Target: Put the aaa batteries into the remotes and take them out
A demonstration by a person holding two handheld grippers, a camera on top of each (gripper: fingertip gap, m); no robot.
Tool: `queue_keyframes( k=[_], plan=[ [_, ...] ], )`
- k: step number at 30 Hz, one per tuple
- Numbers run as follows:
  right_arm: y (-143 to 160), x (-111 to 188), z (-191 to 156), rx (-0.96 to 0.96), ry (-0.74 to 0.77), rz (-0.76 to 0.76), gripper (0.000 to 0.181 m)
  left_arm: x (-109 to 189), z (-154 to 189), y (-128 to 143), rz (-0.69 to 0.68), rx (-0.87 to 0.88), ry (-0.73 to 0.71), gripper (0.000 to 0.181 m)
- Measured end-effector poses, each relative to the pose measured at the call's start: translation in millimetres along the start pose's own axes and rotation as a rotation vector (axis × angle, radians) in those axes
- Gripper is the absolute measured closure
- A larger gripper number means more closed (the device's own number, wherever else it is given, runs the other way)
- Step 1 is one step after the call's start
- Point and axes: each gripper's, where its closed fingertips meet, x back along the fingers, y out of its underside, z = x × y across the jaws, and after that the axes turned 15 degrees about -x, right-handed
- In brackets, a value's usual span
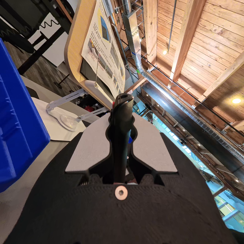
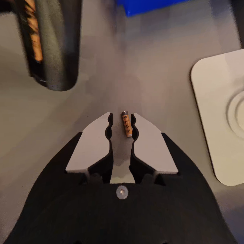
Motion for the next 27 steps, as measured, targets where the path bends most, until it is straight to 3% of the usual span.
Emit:
queue_keyframes(
  k=[3,4,7,10,13,15,19,27],
  plan=[
    [7,-21,5,0.002,0.006,-0.071,0.162,0,-2,1,-0.006,0.001,-0.007,0.157],
    [5,-24,2,-0.028,-0.030,-0.057,0.171,0,-2,1,-0.004,0.007,-0.006,0.157],
    [-4,-19,0,-0.119,-0.105,0.035,0.172,0,-5,4,-0.007,0.030,-0.008,0.157],
    [-49,23,-13,-0.233,-0.253,0.374,0.172,-1,-7,6,-0.008,0.052,-0.006,0.157],
    [-98,93,-40,-0.256,-0.464,0.766,0.172,-2,-9,10,-0.008,0.085,-0.003,0.157],
    [-115,116,-60,-0.194,-0.512,0.883,0.172,-3,-10,12,-0.008,0.115,0.004,0.157],
    [-133,107,-83,-0.121,-0.495,0.942,0.172,-6,-8,19,-0.007,0.185,0.029,0.157],
    [-132,82,-79,-0.011,-0.308,0.933,0.172,-6,-4,18,0.002,0.238,0.055,0.157]
  ],
)
